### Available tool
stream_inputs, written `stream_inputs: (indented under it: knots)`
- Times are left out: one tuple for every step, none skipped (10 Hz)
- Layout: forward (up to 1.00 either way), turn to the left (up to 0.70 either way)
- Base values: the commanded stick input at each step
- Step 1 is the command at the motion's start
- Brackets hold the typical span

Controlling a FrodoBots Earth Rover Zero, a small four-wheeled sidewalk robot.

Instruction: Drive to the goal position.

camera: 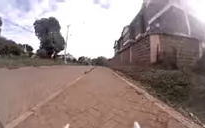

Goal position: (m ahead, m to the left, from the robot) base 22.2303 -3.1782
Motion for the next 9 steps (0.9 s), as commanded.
stream_inputs:
  knots:
    - [0.5, 0.0]
    - [0.5, 0.0]
    - [0.5, 0.0]
    - [0.5, 0.0]
    - [0.5, 0.0]
    - [0.5, 0.0]
    - [0.5, 0.0]
    - [0.5, 0.0]
    - [0.5, 0.0]
